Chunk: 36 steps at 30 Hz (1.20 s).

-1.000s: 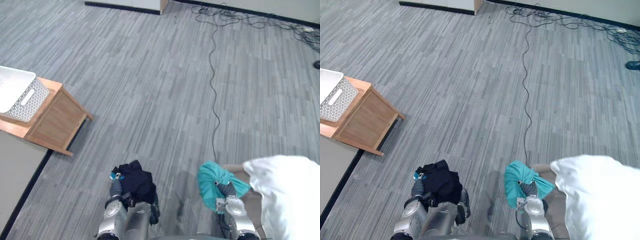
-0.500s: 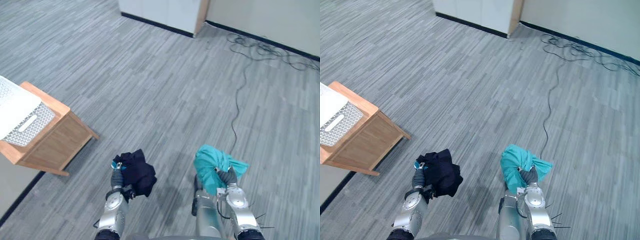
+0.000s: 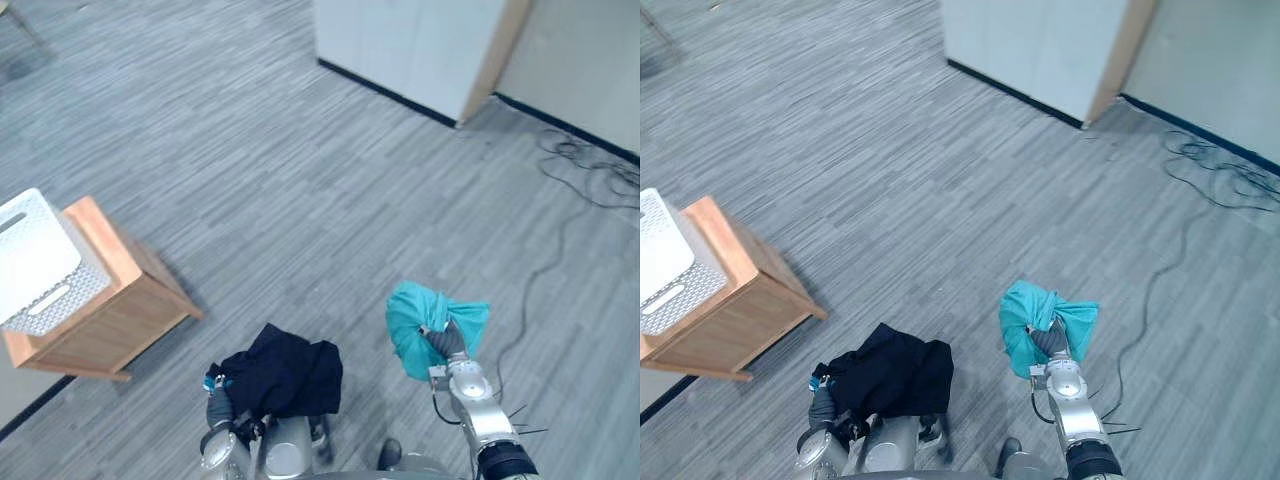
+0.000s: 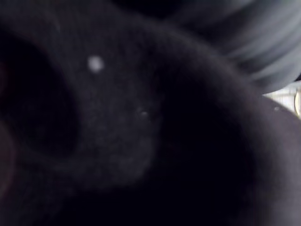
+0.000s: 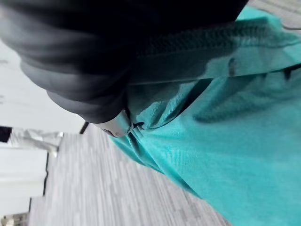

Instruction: Tidy the bed and pick cloth on bed and put in laundry

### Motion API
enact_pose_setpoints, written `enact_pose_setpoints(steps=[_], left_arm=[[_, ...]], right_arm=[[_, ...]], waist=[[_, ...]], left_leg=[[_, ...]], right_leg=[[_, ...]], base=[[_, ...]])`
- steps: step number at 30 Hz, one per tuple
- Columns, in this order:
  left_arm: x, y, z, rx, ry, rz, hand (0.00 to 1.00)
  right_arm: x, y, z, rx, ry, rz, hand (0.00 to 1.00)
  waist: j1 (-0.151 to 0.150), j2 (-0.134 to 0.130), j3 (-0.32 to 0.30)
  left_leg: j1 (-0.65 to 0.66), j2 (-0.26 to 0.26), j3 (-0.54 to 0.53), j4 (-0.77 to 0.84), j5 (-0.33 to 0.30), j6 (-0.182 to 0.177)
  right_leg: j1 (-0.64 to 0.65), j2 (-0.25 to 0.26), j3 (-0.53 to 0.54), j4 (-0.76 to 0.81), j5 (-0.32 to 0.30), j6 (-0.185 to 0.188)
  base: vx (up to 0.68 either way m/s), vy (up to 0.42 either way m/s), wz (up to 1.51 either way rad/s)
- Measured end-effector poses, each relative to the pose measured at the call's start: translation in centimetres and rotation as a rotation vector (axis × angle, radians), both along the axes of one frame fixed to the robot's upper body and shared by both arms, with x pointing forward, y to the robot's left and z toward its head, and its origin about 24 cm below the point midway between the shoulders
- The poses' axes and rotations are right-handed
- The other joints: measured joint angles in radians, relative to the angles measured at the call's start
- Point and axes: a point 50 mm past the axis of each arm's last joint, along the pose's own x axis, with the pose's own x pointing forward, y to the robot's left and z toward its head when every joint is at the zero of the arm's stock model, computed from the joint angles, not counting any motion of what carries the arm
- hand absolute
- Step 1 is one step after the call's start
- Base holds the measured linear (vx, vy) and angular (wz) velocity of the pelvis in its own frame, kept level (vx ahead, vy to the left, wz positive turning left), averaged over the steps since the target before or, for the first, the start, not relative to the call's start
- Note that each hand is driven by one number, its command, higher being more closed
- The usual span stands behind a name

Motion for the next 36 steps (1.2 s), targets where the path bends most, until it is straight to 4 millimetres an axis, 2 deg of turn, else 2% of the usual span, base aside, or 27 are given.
enact_pose_setpoints(steps=[1,2,3,4,5,7,8,9,10,11,12,15,16,17,19,21,22,23,25,26,27,29,30,32,33,34,36], left_arm=[[0.0,-0.2,0.0,-0.004,0.002,-0.004,1.00],[-0.1,-0.1,-0.1,-0.003,0.004,-0.003,1.00],[0.0,0.0,-0.1,-0.006,0.006,0.004,1.00],[0.2,-0.4,-0.1,-0.021,-0.002,-0.002,1.00],[0.3,-0.4,0.0,-0.023,-0.004,-0.004,1.00],[0.2,-0.4,0.0,-0.021,0.000,0.005,1.00],[0.0,-0.4,-0.1,-0.017,0.009,0.000,1.00],[0.0,-0.4,-0.1,-0.013,0.012,-0.001,1.00],[0.1,-0.6,-0.1,-0.006,0.016,-0.019,1.00],[0.5,-0.8,0.0,0.002,0.009,-0.046,1.00],[0.6,-1.0,0.1,0.005,0.006,-0.060,1.00],[1.5,-1.4,0.3,0.049,0.003,-0.155,1.00],[1.9,-1.5,0.3,0.066,0.005,-0.185,1.00],[2.0,-1.5,0.3,0.075,0.008,-0.195,1.00],[2.0,-1.0,0.1,0.114,0.032,-0.214,1.00],[0.2,-0.2,-0.4,0.147,0.084,-0.208,1.00],[-0.4,0.2,-0.7,0.152,0.104,-0.198,1.00],[-1.1,0.1,-0.9,0.130,0.118,-0.159,1.00],[-2.0,-0.8,-1.4,0.080,0.135,-0.113,1.00],[-2.1,-1.3,-1.5,0.056,0.137,-0.112,1.00],[-2.1,-1.3,-1.4,0.056,0.132,-0.113,1.00],[-1.0,-1.3,-0.5,0.060,0.066,-0.130,1.00],[-0.7,-1.3,-0.2,0.062,0.048,-0.134,1.00],[0.5,-1.7,0.5,0.058,-0.005,-0.161,1.00],[0.9,-1.9,0.6,0.055,-0.018,-0.168,1.00],[1.4,-2.4,0.8,0.056,-0.030,-0.186,1.00],[1.6,-2.6,0.9,0.057,-0.034,-0.198,1.00]], right_arm=[[-0.1,-0.8,0.0,-0.019,0.003,-0.019,1.00],[-0.3,-1.0,-0.1,-0.019,0.008,-0.029,1.00],[-0.5,-1.4,-0.5,-0.016,0.027,-0.051,1.00],[-0.6,-1.6,-0.6,-0.016,0.035,-0.062,1.00],[-0.7,-1.7,-0.7,-0.013,0.039,-0.072,1.00],[-0.9,-1.5,-0.9,-0.005,0.047,-0.072,1.00],[-1.3,-1.0,-1.3,0.011,0.058,-0.072,1.00],[-1.6,-0.9,-1.4,0.017,0.061,-0.073,1.00],[-2.3,-0.8,-1.9,0.017,0.076,-0.074,1.00],[-3.2,-1.0,-2.0,0.011,0.080,-0.080,1.00],[-3.6,-1.0,-2.0,0.012,0.081,-0.083,1.00],[-5.3,-1.0,-2.7,0.042,0.104,-0.131,1.00],[-5.9,-1.0,-3.0,0.050,0.119,-0.150,1.00],[-6.0,-1.0,-3.0,0.054,0.122,-0.156,1.00],[-6.1,-0.5,-3.2,0.076,0.126,-0.170,1.00],[-6.9,0.2,-3.8,0.075,0.160,-0.133,1.00],[-7.0,0.5,-3.9,0.071,0.172,-0.112,1.00],[-6.9,0.3,-3.8,0.049,0.172,-0.083,1.00],[-6.3,0.2,-3.5,0.025,0.158,-0.048,1.00],[-5.6,0.2,-3.1,0.021,0.137,-0.047,1.00],[-5.4,0.4,-3.0,0.023,0.130,-0.045,1.00],[-4.6,0.5,-2.5,0.033,0.098,-0.047,1.00],[-4.5,0.4,-2.3,0.033,0.091,-0.050,1.00],[-4.2,-0.6,-1.8,0.003,0.067,-0.070,1.00],[-4.2,-0.8,-1.7,0.002,0.063,-0.080,1.00],[-4.1,-1.5,-1.4,-0.013,0.050,-0.096,1.00],[-3.7,-2.5,-0.5,-0.036,0.014,-0.114,1.00]], waist=[[-0.002,0.003,-0.021],[-0.002,-0.003,-0.031],[-0.002,-0.038,-0.062],[-0.002,-0.047,-0.068],[-0.004,-0.050,-0.068],[-0.002,-0.054,-0.070],[-0.008,-0.052,-0.070],[-0.013,-0.048,-0.073],[-0.033,-0.041,-0.083],[-0.049,-0.035,-0.089],[-0.059,-0.036,-0.091],[-0.102,-0.040,-0.095],[-0.109,-0.046,-0.098],[-0.110,-0.052,-0.102],[-0.111,-0.059,-0.106],[-0.109,-0.056,-0.140],[-0.112,-0.050,-0.146],[-0.110,-0.002,-0.139],[-0.076,0.058,-0.122],[-0.056,0.048,-0.107],[-0.056,0.038,-0.103],[-0.054,-0.004,-0.091],[-0.053,-0.006,-0.089],[-0.057,-0.007,-0.090],[-0.057,-0.008,-0.092],[-0.058,-0.011,-0.094],[-0.064,-0.011,-0.097]], left_leg=[[0.015,-0.015,0.179,-0.123,0.046,0.088],[0.025,-0.021,0.214,-0.119,0.043,0.224],[0.029,-0.076,0.207,-0.107,0.013,0.315],[0.046,-0.110,0.166,-0.108,-0.024,0.328],[0.056,-0.123,0.139,-0.105,-0.037,0.330],[0.139,-0.170,0.027,-0.115,-0.079,0.299],[0.227,-0.201,-0.059,-0.157,-0.089,0.280],[0.259,-0.209,-0.100,-0.176,-0.088,0.275],[0.324,-0.218,-0.190,-0.222,-0.076,0.254],[0.375,-0.222,-0.283,-0.262,-0.059,0.226],[0.389,-0.224,-0.326,-0.276,-0.054,0.219],[0.455,-0.223,-0.534,-0.320,-0.042,0.163],[0.483,-0.210,-0.606,-0.337,-0.056,0.133],[0.490,-0.204,-0.626,-0.337,-0.065,0.118],[0.529,-0.172,-0.665,-0.326,-0.119,0.052],[0.592,-0.099,-0.701,-0.267,-0.205,0.010],[0.550,-0.069,-0.701,-0.107,-0.222,0.001],[0.404,0.033,-0.671,0.254,-0.135,0.060],[0.305,0.149,-0.633,0.492,0.018,0.085],[0.238,0.143,-0.586,0.569,-0.003,0.074],[0.222,0.135,-0.569,0.568,-0.011,0.065],[0.156,0.069,-0.426,0.378,-0.041,0.016],[0.148,0.058,-0.393,0.310,-0.043,0.013],[0.131,0.011,-0.165,0.009,-0.034,0.003],[0.136,-0.001,-0.103,-0.037,-0.027,0.002],[0.165,-0.014,0.068,-0.110,-0.007,0.043],[0.224,-0.032,0.252,-0.185,0.020,0.149]], right_leg=[[0.051,0.001,-0.054,-0.003,-0.035,0.044],[0.069,-0.002,-0.070,0.002,-0.049,0.057],[0.076,-0.042,-0.106,0.061,-0.074,0.093],[0.049,-0.078,-0.105,0.207,-0.076,0.102],[0.031,-0.093,-0.096,0.299,-0.069,0.101],[-0.070,-0.122,-0.008,0.717,-0.037,0.127],[-0.134,-0.121,0.023,0.955,-0.039,0.112],[-0.156,-0.118,0.022,1.009,-0.042,0.105],[-0.220,-0.107,0.015,1.070,-0.051,0.062],[-0.303,-0.102,0.018,1.065,-0.064,0.025],[-0.339,-0.100,0.021,1.048,-0.071,0.017],[-0.511,-0.114,0.174,0.765,-0.097,0.026],[-0.539,-0.121,0.258,0.514,-0.057,0.038],[-0.541,-0.123,0.292,0.400,-0.022,0.048],[-0.533,-0.140,0.402,0.133,0.084,0.115],[-0.533,-0.102,0.404,0.227,0.083,0.111],[-0.533,-0.079,0.384,0.309,0.134,0.105],[-0.484,-0.002,0.360,0.340,0.164,0.054],[-0.389,0.088,0.337,0.280,0.152,-0.005],[-0.308,0.098,0.340,0.210,0.152,-0.043],[-0.287,0.094,0.340,0.190,0.152,-0.048],[-0.195,0.065,0.287,0.075,0.163,-0.074],[-0.180,0.064,0.269,0.055,0.165,-0.076],[-0.113,0.070,0.162,-0.012,0.172,-0.080],[-0.102,0.070,0.141,-0.020,0.166,-0.073],[-0.075,0.070,0.096,-0.028,0.144,-0.065],[-0.042,0.075,0.020,0.008,0.072,-0.048]], base=[[0.46,0.040,0.95],[0.74,0.085,1.32],[0.69,0.115,1.27],[0.82,0.154,1.34],[0.69,0.177,1.22],[0.72,0.149,1.45],[0.63,0.063,1.55],[0.59,0.003,1.92],[0.54,-0.046,2.15],[0.52,-0.065,2.24],[0.58,-0.152,2.44],[0.50,-0.240,2.05],[0.45,-0.306,1.77],[0.45,-0.364,1.53],[0.46,-0.448,1.12],[0.51,-0.550,0.95],[0.72,-0.807,0.91],[0.51,-0.574,0.65],[0.47,-0.445,-0.11],[0.46,-0.379,-0.39],[0.41,-0.371,-0.16],[0.36,-0.330,0.16],[0.35,-0.255,0.38],[0.44,-0.168,0.81],[0.50,-0.128,1.08],[0.33,-0.049,0.93],[0.40,0.015,1.24]])
